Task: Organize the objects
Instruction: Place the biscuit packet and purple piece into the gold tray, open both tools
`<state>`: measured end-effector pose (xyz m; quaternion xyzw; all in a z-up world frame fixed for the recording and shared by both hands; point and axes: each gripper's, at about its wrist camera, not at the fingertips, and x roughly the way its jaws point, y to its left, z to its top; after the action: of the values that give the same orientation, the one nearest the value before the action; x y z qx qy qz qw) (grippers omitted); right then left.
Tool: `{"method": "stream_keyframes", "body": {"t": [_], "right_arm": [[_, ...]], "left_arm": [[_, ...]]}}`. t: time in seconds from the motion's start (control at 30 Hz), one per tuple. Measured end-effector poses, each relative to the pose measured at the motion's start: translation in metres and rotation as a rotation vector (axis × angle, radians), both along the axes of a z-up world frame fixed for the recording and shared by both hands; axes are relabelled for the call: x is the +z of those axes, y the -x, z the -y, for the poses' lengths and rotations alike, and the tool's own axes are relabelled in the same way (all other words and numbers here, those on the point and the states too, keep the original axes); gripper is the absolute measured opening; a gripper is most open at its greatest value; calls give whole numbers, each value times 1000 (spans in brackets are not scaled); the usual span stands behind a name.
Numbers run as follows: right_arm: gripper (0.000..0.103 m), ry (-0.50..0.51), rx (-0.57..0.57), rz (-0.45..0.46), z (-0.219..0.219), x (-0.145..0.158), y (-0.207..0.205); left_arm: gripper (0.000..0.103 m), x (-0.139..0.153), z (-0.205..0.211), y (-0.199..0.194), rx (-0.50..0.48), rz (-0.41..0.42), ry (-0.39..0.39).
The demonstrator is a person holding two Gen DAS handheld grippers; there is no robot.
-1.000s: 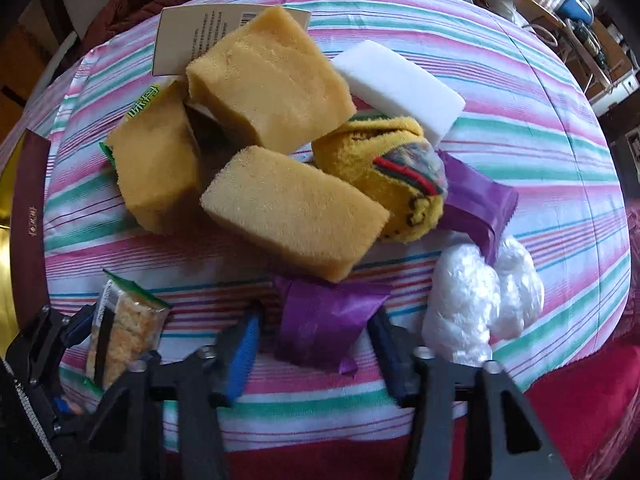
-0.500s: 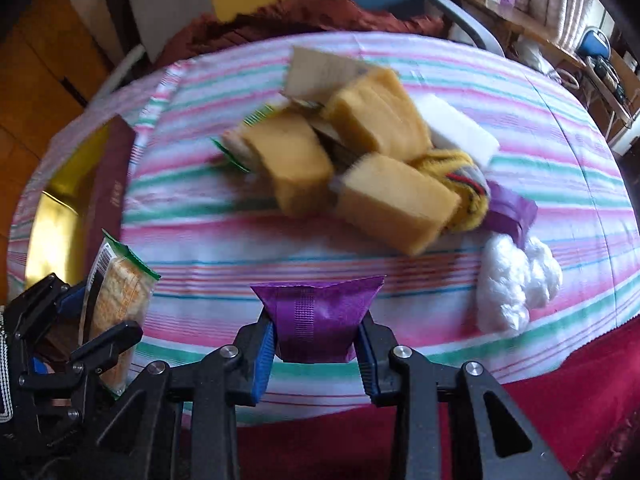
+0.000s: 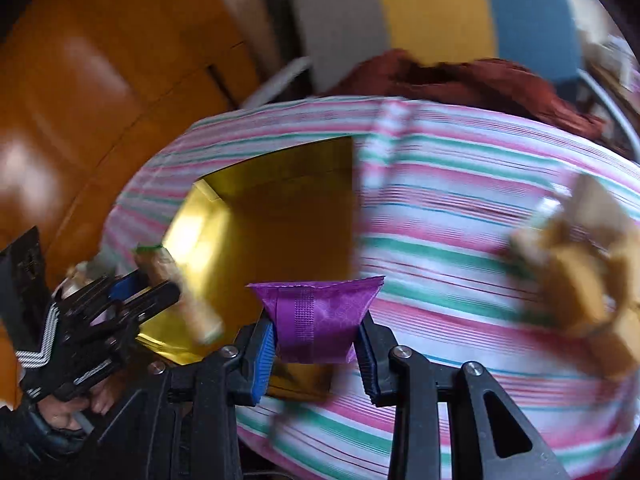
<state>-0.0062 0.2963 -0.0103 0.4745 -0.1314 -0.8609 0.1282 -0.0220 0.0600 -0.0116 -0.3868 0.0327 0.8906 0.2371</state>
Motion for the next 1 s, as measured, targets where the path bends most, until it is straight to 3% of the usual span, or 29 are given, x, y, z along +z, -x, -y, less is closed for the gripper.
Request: {"method": "stream_keyframes", "body": {"t": [0.07,0.17,0.23,0.27,0.4,0.47,0.57,0.77,1.0], "right_arm": [[35,24,72,15,29,-6,12],[38,21,198,56,72,-14,18],[44,24,238,66,90,-20,21],[50,27,244,70,95,-22,21],[52,29,240,71,96,-27,16],[60,15,222,55,91,-24,4],[75,-53,168,-14,88,-15,-5],[75,-275,66,-189,92,2,-23],[76,-454,-71,-391,90,19,-42]], "left_arm": [[43,-7,16,3,52,16,10],[56,-13,39,4,118,35,-3],[58,-13,50,1,156,20,-9],[59,-13,53,1,165,18,-12],[64,-3,66,1,206,-13,-26],[67,3,69,-1,215,-36,-32],[78,14,65,-2,225,-77,-21],[90,24,52,-9,240,-133,34],[92,24,44,-16,228,-147,53]]}}
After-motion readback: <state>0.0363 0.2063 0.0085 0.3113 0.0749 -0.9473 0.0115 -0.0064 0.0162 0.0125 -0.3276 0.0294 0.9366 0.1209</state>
